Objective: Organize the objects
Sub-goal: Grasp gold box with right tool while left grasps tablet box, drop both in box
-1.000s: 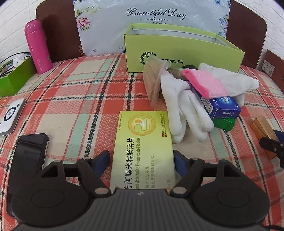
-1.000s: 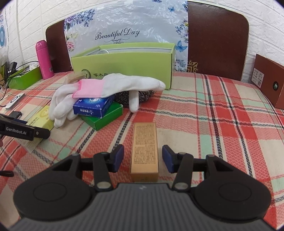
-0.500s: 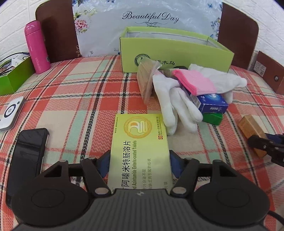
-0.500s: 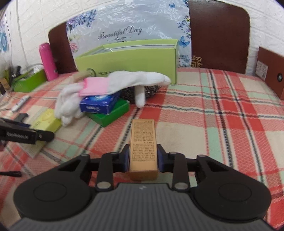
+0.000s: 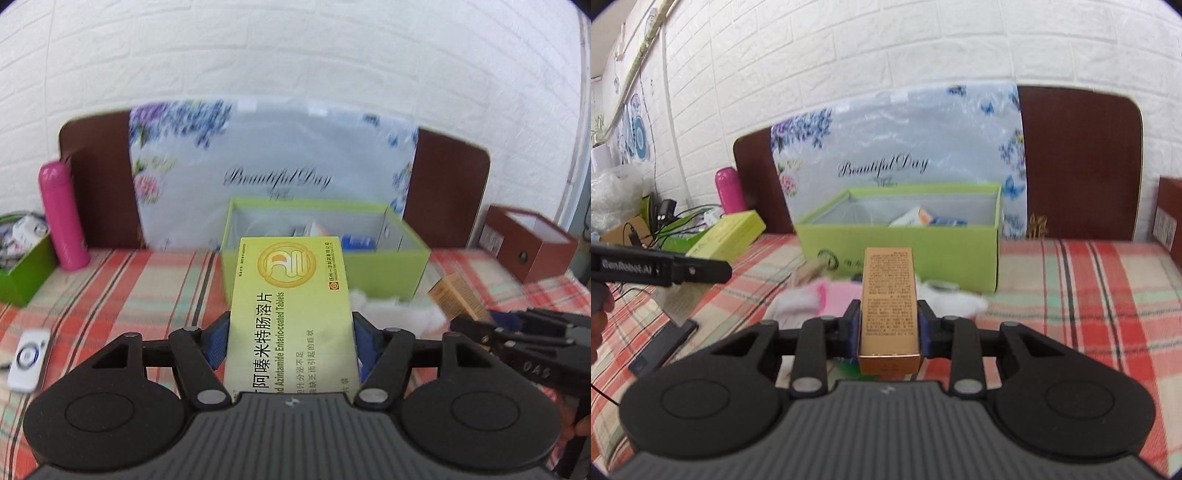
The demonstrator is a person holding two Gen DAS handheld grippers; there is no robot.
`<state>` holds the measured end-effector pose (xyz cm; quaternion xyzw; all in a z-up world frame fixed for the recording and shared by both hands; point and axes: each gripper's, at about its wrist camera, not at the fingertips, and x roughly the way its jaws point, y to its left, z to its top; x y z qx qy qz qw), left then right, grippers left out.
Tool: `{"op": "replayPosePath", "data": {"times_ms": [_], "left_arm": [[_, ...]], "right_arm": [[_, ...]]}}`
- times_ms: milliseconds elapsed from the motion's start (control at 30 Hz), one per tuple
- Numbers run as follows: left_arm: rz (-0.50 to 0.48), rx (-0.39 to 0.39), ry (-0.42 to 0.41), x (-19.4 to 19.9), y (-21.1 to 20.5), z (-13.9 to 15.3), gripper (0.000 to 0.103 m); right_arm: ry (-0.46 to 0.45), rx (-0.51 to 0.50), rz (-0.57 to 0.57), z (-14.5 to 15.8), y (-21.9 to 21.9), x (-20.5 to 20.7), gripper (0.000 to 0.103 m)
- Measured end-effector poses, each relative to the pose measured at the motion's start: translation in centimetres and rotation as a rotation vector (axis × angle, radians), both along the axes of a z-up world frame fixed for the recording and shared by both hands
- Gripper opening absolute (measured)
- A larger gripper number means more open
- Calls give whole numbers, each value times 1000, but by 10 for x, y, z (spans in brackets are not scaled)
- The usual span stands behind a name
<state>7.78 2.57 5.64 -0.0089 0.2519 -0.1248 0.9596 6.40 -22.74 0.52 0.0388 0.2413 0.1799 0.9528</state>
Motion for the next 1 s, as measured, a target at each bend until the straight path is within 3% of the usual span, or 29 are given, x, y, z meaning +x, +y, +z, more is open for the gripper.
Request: {"op": "replayPosePath", "data": {"times_ms": [233,333,533,700,767,800,833,900,1000], "left_arm": [[-31,-53,-21,72,-33,22,68],[-33,-32,-24,106,-52,23,68],[-56,-26,23,169,-74,13,68],[-49,-5,28,200,-80,-4,68],[-51,-1,30,207,-78,-14,76],[-46,10,58,209,-77,-19,83],[-31,18,87,210,-74,-24,84],[-16,15,119,204,-66,-30,84],[-18,-35,105,182,-52,-29,84]], "right_arm": [[-62,-41,-79,14,-1,55,30],[-76,-60,-129,14,-3,85,30],[-79,-94,-207,9,-3,147,30],[-82,-151,-234,-4,3,184,30],[-86,-175,-237,-12,7,193,31],[-100,-191,-230,-16,9,195,43],[-114,-218,-226,-19,11,194,62],[-166,-273,-242,-24,15,184,71],[-242,-315,-266,-27,15,160,90]]}}
